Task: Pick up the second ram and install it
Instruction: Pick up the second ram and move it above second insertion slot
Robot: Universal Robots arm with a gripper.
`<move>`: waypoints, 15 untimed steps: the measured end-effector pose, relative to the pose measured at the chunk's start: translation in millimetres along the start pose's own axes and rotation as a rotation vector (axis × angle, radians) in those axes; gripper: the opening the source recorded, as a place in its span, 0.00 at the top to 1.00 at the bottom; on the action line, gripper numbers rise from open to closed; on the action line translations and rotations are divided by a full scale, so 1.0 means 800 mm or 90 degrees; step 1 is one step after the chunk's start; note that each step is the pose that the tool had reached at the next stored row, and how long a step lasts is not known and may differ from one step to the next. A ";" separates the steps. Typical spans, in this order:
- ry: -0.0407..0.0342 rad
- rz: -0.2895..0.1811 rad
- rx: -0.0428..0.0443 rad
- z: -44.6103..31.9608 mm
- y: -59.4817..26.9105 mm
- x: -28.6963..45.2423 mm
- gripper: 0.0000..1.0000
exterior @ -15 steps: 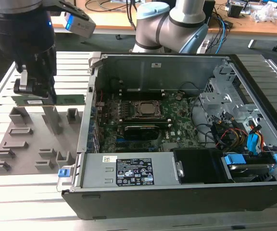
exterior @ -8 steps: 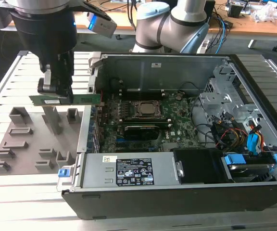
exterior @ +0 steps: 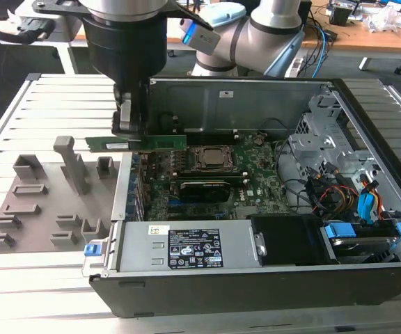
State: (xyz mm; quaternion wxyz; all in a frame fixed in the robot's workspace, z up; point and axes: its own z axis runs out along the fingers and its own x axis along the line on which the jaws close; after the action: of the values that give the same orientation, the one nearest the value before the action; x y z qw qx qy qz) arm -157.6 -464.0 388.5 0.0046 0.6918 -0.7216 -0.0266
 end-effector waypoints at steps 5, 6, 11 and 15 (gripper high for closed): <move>0.0000 0.000 -0.0003 -0.0010 -0.027 -0.0033 0.86; 0.0000 0.000 -0.0003 -0.0012 -0.032 -0.0041 0.86; 0.0001 0.000 -0.0019 -0.0022 -0.066 -0.0091 0.86; 0.0001 0.000 -0.0032 -0.0026 -0.086 -0.0116 0.86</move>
State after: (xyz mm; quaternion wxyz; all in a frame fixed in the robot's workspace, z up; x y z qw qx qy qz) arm -88.4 -457.6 387.8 0.0064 0.6917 -0.7216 -0.0283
